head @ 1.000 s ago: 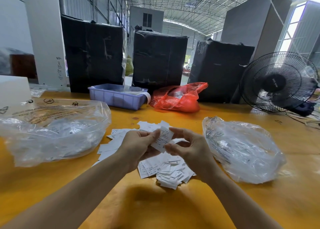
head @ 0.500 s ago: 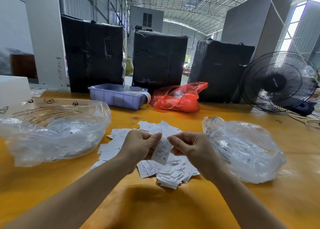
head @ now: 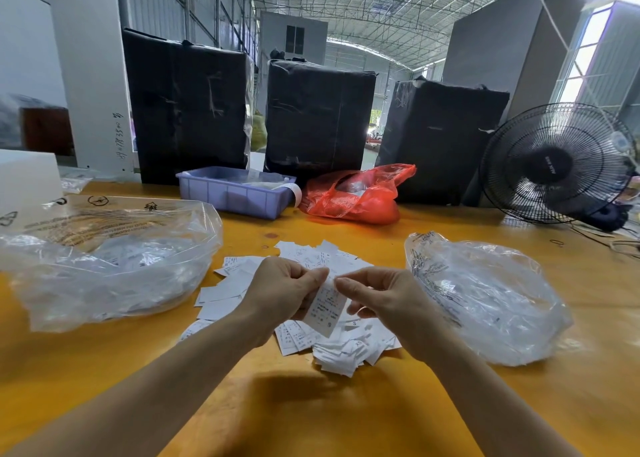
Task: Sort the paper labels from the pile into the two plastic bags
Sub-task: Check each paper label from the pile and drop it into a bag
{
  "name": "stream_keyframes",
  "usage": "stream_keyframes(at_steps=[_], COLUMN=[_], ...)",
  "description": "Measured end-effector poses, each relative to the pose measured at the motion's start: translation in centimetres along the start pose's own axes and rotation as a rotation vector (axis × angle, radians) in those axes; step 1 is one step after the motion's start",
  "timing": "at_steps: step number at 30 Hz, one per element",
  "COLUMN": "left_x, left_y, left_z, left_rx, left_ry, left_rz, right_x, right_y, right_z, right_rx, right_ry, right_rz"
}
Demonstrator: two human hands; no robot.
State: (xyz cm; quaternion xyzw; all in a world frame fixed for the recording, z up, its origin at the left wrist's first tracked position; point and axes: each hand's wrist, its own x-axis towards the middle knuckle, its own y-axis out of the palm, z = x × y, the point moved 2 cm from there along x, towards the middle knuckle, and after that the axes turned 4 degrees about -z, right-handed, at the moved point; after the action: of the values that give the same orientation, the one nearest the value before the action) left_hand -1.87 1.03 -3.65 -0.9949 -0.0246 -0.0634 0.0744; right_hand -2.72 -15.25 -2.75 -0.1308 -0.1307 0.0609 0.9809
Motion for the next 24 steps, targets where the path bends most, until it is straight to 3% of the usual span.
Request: stream_keyframes(at_steps=[9,14,17,20,22,24], left_x=[0.0,0.0,-0.1,0.0,0.4,1.1], left_y=[0.0,0.1,-0.1,-0.1,-0.6,-1.9], left_z=[0.0,0.2,0.5,0.6,0.2,-0.6], left_rx=[-0.029,-0.138,-0.175,-0.211,-0.213,-0.199], left_ry=[0.009,-0.196,-0.316,-0.334,-0.3,-0.226], left_rz=[-0.015,0.092,0.187,0.165,0.074,-0.058], right_x=[0.1,0.4,0.5,0.6,0.8,1.0], right_y=[0.3,-0.5,-0.5,-0.5,-0.8,-1.2], right_z=[-0.4,-0.7,-0.9,-1.1,-1.3,-1.8], right_rx=[0.035,0.229,0.306,0.34,0.234,-0.111], right_ry=[0.016,0.126,0.18,0.182,0.099,-0.074], right_rz=[0.035,-0.145,-0.173,-0.184,-0.244,-0.344])
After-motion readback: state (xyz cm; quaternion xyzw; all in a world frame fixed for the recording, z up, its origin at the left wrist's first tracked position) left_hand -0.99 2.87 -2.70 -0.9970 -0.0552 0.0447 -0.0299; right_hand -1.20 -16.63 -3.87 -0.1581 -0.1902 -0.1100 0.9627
